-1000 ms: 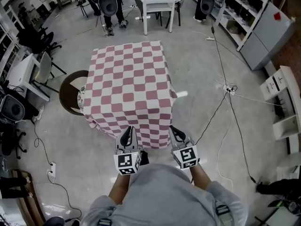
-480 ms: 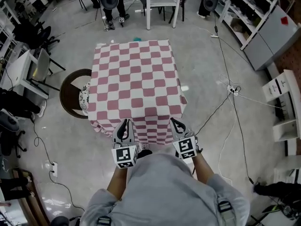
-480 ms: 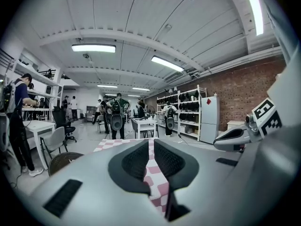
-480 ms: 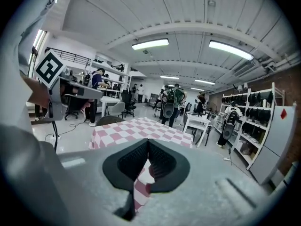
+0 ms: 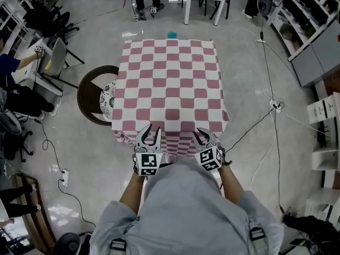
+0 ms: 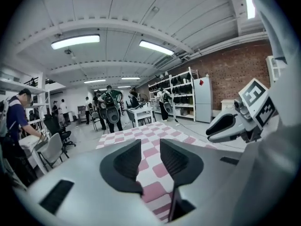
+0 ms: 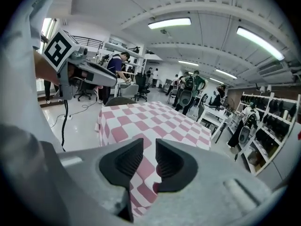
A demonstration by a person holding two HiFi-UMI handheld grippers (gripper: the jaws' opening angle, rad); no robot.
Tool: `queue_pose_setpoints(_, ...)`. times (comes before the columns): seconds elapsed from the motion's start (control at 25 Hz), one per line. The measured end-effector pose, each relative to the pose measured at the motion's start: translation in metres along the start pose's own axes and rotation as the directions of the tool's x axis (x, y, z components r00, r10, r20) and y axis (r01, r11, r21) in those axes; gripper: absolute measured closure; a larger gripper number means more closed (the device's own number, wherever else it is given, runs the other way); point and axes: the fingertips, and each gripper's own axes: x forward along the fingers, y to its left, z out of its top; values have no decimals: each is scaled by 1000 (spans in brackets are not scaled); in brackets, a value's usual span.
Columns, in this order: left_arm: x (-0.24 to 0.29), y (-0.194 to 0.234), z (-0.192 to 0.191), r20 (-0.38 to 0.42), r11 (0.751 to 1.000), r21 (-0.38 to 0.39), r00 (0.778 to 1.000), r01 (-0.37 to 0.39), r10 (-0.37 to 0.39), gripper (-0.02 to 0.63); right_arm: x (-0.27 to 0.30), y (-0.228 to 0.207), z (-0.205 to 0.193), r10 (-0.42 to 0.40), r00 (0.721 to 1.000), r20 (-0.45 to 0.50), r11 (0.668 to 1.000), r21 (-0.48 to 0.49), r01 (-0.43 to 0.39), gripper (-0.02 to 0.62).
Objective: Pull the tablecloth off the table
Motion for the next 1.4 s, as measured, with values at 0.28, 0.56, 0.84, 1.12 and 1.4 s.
queue_pose_setpoints(0.28,42,5,-62,-174,965,213,978,152,-116,453,61,30,-6,99,990,-96,990,-95,-108,494)
queue_pose_setpoints(0.56,75,-5,-121,-346,841,431,920,328,-181,440,100,44,-41,177,950,-258,965,-147,-219,447)
queue_pose_setpoints(0.84,98,-17,-164,-486,706,510,842,491,-235,423,132,59,-85,175,881,-439,875,-341,-343,411)
queue_pose_setpoints(1.12,104,-25,-200,-570,615,524,779,589,-261,411,153,66,-102,149,854,-498,838,-395,-376,408)
queue_pose_setpoints(1.4,107,-27,-230,-631,526,551,736,648,-246,405,165,67,-127,86,829,-552,821,-432,-373,407)
